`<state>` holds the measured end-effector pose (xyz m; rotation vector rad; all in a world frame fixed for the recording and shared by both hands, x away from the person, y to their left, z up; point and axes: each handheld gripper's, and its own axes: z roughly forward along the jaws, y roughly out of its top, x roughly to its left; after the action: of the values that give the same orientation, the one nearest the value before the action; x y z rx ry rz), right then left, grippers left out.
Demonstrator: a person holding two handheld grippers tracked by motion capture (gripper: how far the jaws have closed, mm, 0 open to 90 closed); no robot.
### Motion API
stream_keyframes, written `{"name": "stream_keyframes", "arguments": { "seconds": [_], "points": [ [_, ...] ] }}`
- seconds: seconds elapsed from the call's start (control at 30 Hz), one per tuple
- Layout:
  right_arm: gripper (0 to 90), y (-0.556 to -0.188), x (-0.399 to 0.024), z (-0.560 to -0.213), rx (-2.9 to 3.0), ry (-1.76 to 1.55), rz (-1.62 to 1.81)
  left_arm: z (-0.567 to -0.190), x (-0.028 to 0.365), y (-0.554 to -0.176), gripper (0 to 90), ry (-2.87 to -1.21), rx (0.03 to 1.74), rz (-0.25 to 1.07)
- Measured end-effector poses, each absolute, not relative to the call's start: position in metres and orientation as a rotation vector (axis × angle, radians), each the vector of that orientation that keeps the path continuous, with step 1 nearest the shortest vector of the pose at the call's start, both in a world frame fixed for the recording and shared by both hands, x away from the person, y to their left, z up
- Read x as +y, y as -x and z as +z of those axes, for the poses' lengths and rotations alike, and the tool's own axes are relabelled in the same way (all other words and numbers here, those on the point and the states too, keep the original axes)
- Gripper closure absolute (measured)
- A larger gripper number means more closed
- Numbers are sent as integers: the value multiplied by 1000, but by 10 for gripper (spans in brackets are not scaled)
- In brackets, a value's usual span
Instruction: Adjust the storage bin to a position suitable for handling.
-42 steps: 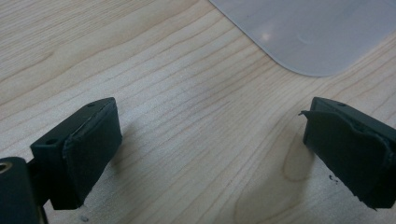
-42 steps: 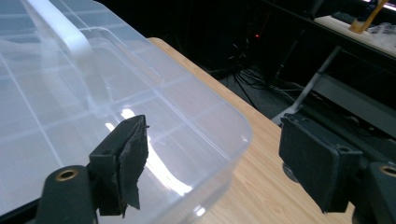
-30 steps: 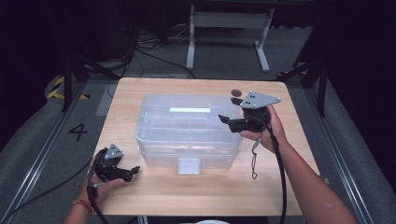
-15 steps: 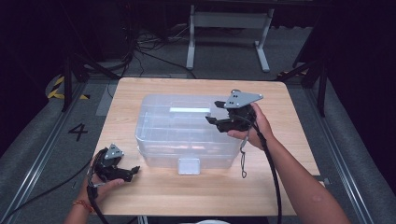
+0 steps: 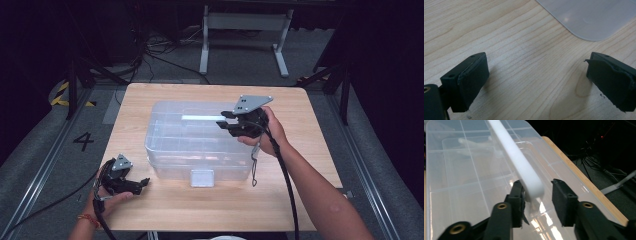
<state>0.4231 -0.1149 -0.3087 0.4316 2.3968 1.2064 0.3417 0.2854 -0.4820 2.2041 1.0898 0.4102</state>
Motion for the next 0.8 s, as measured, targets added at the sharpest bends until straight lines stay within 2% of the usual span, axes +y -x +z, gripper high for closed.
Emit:
{"name": "stream_keyframes", "arguments": {
  "seconds": [0.07, 0.63, 0.7, 0.77, 0.8],
  "points": [
    [732, -422, -110, -309, 2403, -412, 1187, -482, 285, -342, 47, -2205, 1089, 411],
    [729, -434, -107, -300, 2418, -438, 1188, -482, 287, -342, 64, -2194, 1088, 401],
    [729, -436, -107, -298, 2421, -440, 1186, -481, 287, -341, 90, -2188, 1093, 409],
    [728, -438, -107, -296, 2429, -445, 1183, -481, 288, -341, 158, -2181, 1095, 413],
    [728, -438, -107, -296, 2429, -445, 1183, -480, 289, -341, 158, -2173, 1104, 412]
  ]
}}
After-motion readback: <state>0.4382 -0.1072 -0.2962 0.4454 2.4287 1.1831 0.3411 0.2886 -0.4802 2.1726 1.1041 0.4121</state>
